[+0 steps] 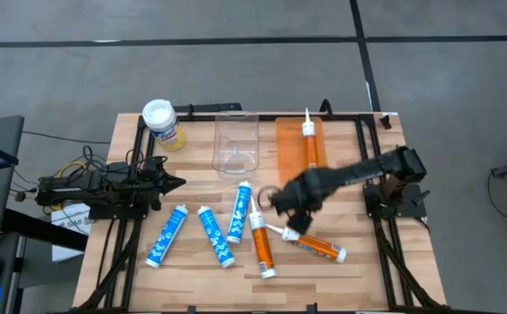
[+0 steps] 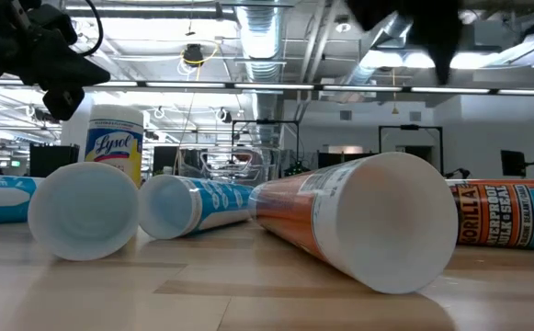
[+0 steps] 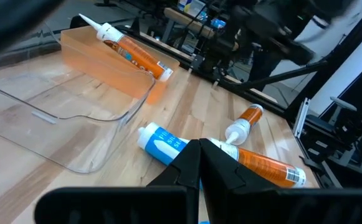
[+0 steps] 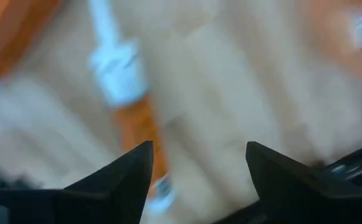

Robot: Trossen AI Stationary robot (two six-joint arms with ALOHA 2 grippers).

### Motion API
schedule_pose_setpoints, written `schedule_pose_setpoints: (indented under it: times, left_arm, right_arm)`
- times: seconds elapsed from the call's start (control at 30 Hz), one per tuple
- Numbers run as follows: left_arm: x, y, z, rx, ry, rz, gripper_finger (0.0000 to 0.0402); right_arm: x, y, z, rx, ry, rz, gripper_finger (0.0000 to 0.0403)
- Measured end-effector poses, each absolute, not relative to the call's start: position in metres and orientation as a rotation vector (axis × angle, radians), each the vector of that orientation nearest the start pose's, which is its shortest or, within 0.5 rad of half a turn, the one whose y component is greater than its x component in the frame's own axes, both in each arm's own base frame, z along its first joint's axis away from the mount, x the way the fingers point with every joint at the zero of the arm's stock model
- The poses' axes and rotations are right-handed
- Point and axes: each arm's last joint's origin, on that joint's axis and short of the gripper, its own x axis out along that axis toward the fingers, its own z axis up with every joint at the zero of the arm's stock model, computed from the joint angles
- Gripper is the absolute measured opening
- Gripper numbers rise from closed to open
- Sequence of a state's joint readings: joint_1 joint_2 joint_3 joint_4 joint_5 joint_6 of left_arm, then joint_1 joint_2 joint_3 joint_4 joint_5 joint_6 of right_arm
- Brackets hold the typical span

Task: Pick & place silicon tubes, Sealant and Lysol wipes
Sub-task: Put the right orange sealant into the orange bin

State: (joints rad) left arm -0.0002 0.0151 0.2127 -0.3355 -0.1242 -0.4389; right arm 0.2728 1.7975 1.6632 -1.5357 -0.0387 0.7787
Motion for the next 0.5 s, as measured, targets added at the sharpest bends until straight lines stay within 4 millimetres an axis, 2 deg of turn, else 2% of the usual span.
schedule_pose_setpoints:
  times: [0.13, 0.23, 0.33, 0.5]
  left_arm:
    - [0.080, 0.004, 0.201, -0.429, 0.108, 0.152, 0.0000]
    - [0.080, 0.004, 0.201, -0.431, 0.108, 0.151, 0.0000]
    - [0.080, 0.003, 0.201, -0.432, 0.109, 0.149, 0.0000]
    - [0.080, 0.003, 0.201, -0.435, 0.115, 0.120, 0.0000]
  right_arm:
    - [0.298, 0.125, 0.289, 0.385, 1.675, -0.349, 0.0249]
    - [0.290, 0.143, 0.289, 0.373, 1.675, -0.341, 0.0249]
    - [0.288, 0.153, 0.288, 0.358, 1.643, -0.333, 0.0249]
    - [0.290, 0.155, 0.282, 0.326, 1.595, -0.352, 0.0249]
